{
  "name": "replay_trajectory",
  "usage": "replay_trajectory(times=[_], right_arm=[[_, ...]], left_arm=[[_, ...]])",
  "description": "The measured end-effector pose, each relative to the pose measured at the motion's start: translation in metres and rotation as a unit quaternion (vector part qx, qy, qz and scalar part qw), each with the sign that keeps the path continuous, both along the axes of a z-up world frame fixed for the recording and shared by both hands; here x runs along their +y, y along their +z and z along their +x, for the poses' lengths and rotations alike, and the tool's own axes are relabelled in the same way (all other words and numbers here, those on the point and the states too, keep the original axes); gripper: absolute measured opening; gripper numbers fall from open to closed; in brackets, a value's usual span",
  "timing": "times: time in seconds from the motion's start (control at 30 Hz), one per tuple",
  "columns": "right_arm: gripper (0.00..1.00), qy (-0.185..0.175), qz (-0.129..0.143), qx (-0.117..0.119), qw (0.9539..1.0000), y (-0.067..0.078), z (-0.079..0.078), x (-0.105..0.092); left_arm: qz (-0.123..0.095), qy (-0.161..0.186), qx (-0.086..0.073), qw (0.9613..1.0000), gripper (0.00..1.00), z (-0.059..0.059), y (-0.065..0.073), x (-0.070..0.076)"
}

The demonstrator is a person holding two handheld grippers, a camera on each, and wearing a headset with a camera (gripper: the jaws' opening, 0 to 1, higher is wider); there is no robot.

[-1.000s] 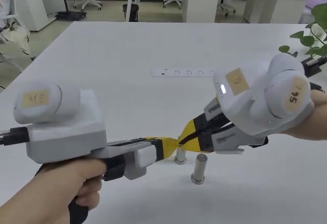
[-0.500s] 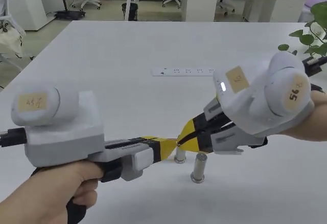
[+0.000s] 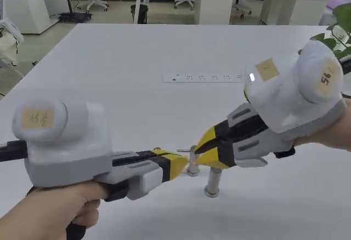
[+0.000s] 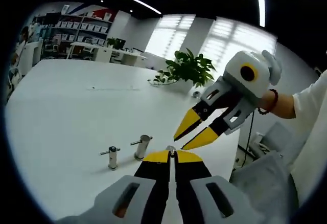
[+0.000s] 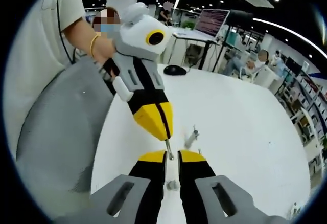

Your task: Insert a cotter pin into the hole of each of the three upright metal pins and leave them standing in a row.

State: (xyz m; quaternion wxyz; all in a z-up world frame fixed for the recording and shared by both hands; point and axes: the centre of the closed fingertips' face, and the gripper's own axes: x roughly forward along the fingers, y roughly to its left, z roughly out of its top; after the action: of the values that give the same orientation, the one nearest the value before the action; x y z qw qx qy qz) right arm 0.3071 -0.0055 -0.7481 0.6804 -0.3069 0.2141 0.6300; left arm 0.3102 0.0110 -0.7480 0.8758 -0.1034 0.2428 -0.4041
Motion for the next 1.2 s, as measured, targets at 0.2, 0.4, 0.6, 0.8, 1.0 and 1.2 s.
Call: replay_trajectory(times=[0.2,0.4,0.6,0.8,1.0,1.2], right_arm=[[0.16,-0.024,0.019,0.072,0.9969,0.002,-0.006,-0.007],[0.17,-0.015,0.022,0.106,0.994,-0.001,-0.014,-0.012],[0.17,0.006,0.025,0.122,0.9922,-0.006,-0.025,-0.015],[0.17,0.016,0.025,0.138,0.9899,-0.014,-0.033,-0.019],[0.16,0.033,0.028,0.138,0.9895,-0.019,-0.039,-0.022],[0.16,0.038,0.034,0.142,0.9885,-0.021,-0.041,-0.022]], left_arm=[[0.019,-0.021,-0.021,0.9994,0.0,-0.007,-0.001,-0.002],[0.042,-0.056,-0.045,0.9965,0.0,-0.016,-0.002,-0.005],[0.066,-0.088,-0.064,0.9919,0.0,-0.024,-0.006,-0.007],[0.068,-0.115,-0.081,0.9877,0.0,-0.031,-0.005,-0.012],[0.065,-0.133,-0.088,0.9851,0.0,-0.034,-0.004,-0.017],[0.065,-0.151,-0.096,0.9818,0.0,-0.039,-0.003,-0.02]])
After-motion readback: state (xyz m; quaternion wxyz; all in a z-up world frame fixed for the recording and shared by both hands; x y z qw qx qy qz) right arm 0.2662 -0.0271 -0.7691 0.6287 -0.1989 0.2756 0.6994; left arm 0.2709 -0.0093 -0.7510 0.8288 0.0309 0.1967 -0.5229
